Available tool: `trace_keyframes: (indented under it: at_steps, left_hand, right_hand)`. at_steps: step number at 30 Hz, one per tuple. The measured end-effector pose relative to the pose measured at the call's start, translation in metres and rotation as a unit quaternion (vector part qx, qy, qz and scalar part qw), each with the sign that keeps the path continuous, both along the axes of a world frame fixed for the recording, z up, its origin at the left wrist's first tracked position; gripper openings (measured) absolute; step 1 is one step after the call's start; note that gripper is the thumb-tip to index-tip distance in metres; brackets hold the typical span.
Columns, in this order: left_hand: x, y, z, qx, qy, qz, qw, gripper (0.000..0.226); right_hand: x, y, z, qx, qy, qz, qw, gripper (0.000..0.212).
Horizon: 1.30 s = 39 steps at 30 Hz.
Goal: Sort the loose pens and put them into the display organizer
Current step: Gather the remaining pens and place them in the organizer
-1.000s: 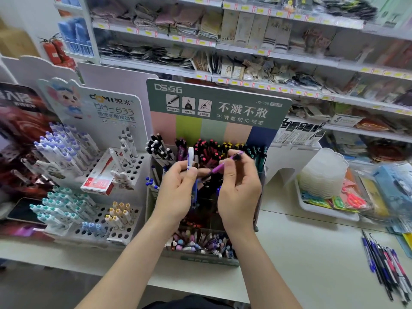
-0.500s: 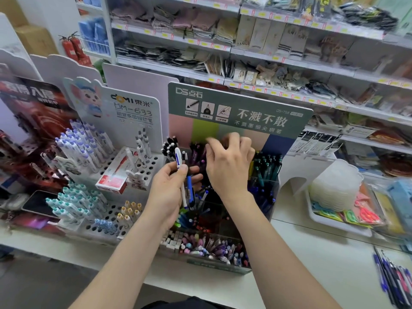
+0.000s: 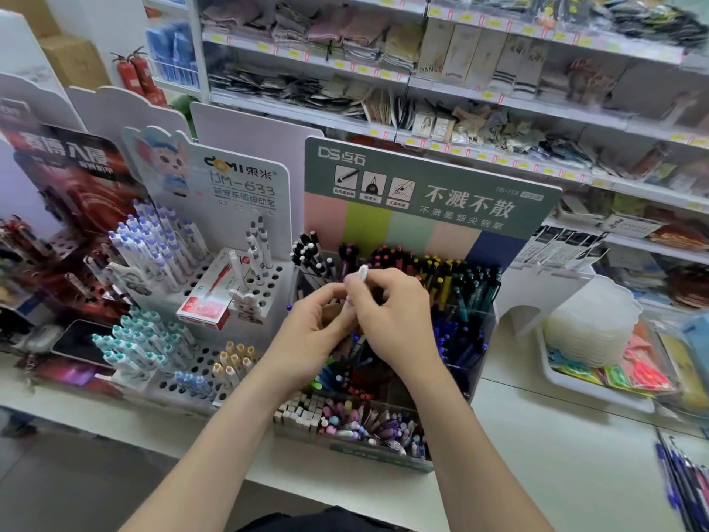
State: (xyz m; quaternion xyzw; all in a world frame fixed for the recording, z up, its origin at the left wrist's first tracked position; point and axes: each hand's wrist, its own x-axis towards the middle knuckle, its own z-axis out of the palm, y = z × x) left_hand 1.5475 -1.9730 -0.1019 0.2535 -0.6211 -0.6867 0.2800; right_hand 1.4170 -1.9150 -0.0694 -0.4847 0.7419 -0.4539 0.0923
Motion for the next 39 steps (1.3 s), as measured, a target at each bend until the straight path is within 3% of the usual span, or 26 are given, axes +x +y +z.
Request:
trace_keyframes:
  at_steps: [2,5,7,9,11,14,17,19,24,27,31,35,37,39]
  left_hand:
    - [0.002,0.001,-0.002,-0.045,-0.038,0.006,0.998,0.016]
    - [0.006,0.002,-0.006,-0.081,-0.074,0.094,0.989,0.01]
    - [0.008,0.001,-0.01,-0.074,-0.084,0.167,0.98,0.015]
    - [0.009,-0.002,-0.016,-0.041,-0.083,0.213,0.973,0.019]
    - [0.008,-0.004,-0.02,-0.014,-0.083,0.236,0.968,0.022]
    - [0.008,-0.002,-0.02,0.002,-0.086,0.241,0.967,0.026]
    - [0.008,0.003,-0.017,-0.001,-0.094,0.24,0.966,0.024]
    - [0.008,0.004,-0.016,0.029,-0.071,0.236,0.969,0.022]
    - [0.008,0.005,-0.01,0.191,0.027,0.206,0.959,0.024]
    - [0.009,0.005,-0.009,0.198,0.042,0.221,0.954,0.024]
    - [0.009,0.006,-0.006,0.197,0.077,0.229,0.95,0.015]
    - [0.001,0.013,-0.004,0.213,0.129,0.227,0.941,0.011]
    - [-0.007,0.019,-0.005,0.214,0.13,0.225,0.942,0.009]
    - [-0.016,0.027,-0.006,0.208,0.11,0.212,0.948,0.009]
  right_hand:
    - [0.001,0.007,0.01,-0.112,-0.143,-0.027,0.983,0.027]
    - [-0.007,0.017,0.019,-0.204,-0.207,-0.034,0.956,0.029]
    - [-0.016,0.023,0.012,-0.138,-0.152,-0.011,0.979,0.032]
    - [-0.027,0.028,0.003,0.014,-0.042,0.007,0.999,0.026]
    - [-0.029,0.033,-0.003,0.16,0.034,0.033,0.986,0.016]
    - [-0.024,0.033,0.001,0.245,0.179,0.056,0.951,0.018]
    - [-0.024,0.023,0.007,0.274,0.254,0.072,0.925,0.035]
    - [-0.03,0.017,0.011,0.278,0.246,0.082,0.925,0.043]
    - [-0.031,0.007,0.007,0.153,0.152,0.095,0.972,0.025]
    - [-0.019,0.011,-0.008,0.095,0.175,0.095,0.975,0.024]
    - [0.004,0.031,-0.018,0.044,0.011,0.093,0.995,0.01]
    - [0.011,0.053,-0.029,0.019,-0.209,0.038,0.977,0.013]
    - [0.007,0.06,-0.032,-0.053,-0.334,-0.03,0.941,0.011]
    - [0.003,0.064,-0.03,-0.137,-0.461,-0.055,0.875,0.014]
